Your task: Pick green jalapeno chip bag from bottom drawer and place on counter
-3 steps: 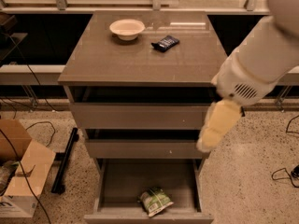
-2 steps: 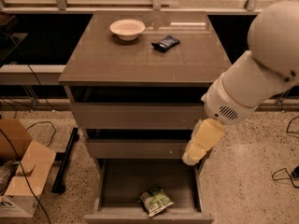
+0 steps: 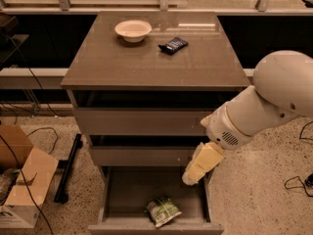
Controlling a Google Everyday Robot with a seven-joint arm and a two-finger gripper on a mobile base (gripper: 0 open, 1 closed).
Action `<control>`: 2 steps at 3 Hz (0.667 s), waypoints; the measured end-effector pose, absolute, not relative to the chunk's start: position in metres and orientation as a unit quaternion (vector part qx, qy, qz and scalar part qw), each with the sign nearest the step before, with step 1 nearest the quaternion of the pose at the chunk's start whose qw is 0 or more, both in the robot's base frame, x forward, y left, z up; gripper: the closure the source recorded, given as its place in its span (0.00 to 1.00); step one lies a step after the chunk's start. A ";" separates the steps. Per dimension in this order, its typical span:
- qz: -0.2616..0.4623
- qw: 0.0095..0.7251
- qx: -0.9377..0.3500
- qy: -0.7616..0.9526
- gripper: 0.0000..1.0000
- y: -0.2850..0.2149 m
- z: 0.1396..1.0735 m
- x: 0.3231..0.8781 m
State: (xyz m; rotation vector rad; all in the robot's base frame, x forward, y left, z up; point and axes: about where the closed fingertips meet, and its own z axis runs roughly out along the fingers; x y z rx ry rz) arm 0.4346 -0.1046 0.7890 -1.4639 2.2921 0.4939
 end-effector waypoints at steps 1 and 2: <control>0.187 0.144 -0.516 0.823 0.00 -0.081 0.737 0.431; 0.196 0.132 -0.507 0.829 0.00 -0.063 0.691 0.435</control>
Offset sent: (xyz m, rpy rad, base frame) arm 0.0083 0.0610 -0.1547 -0.0158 0.1630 -0.0314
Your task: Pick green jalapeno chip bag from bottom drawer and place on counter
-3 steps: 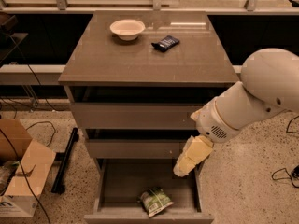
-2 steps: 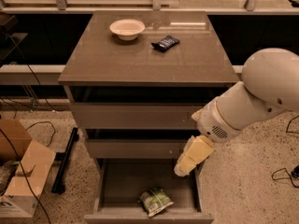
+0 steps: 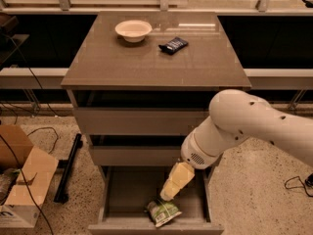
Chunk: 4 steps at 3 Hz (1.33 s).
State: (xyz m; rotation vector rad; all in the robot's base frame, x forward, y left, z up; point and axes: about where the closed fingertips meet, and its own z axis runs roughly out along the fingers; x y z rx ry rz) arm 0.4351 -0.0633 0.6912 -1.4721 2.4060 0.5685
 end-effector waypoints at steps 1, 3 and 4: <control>0.247 0.153 -0.479 0.828 0.00 -0.054 0.644 0.443; 0.366 0.171 -0.411 0.817 0.00 -0.083 0.546 0.466; 0.399 0.151 -0.393 0.814 0.00 -0.078 0.512 0.459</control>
Offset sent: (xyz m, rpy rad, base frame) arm 0.0357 -0.0130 -0.1656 0.4030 0.0832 -0.1009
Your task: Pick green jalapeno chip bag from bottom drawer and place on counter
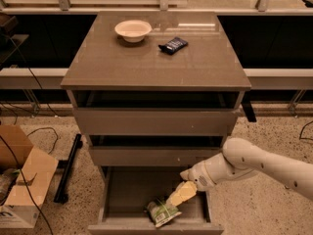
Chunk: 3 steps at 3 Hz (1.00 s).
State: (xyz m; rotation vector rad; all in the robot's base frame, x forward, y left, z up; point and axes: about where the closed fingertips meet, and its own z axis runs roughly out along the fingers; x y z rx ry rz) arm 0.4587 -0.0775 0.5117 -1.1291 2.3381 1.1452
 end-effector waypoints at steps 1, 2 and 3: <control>0.398 0.151 -0.394 0.814 0.00 -0.077 0.511 0.458; 0.388 0.156 -0.387 0.822 0.00 -0.075 0.493 0.464; 0.373 0.176 -0.372 0.831 0.00 -0.072 0.469 0.474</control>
Offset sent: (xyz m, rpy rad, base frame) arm 0.0155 -0.0018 -0.0217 -0.0412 -0.0239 -0.0459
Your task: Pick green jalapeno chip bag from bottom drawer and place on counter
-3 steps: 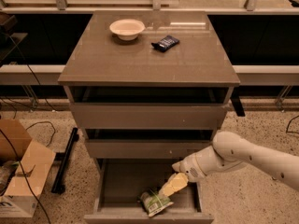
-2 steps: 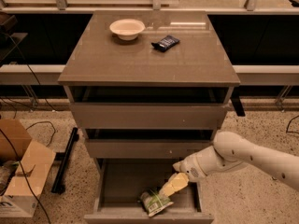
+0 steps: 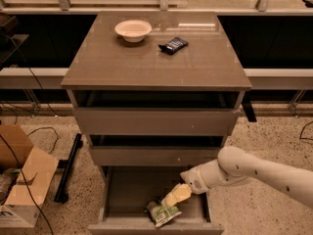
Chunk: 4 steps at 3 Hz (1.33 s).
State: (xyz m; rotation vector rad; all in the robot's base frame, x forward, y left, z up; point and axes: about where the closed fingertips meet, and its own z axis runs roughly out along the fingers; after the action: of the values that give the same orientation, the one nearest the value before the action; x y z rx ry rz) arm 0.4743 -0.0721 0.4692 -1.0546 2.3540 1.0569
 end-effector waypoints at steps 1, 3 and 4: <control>0.359 0.188 -0.355 0.843 0.00 -0.072 0.432 0.489; 0.355 0.198 -0.297 0.864 0.00 -0.083 0.345 0.520; 0.360 0.182 -0.258 0.878 0.00 -0.084 0.293 0.522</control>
Offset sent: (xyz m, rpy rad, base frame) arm 0.0584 -0.0164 -0.1327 -0.0130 0.0000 -0.1854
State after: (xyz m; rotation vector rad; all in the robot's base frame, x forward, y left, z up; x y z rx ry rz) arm 0.5222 -0.0843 0.2932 -0.7271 2.4785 1.0177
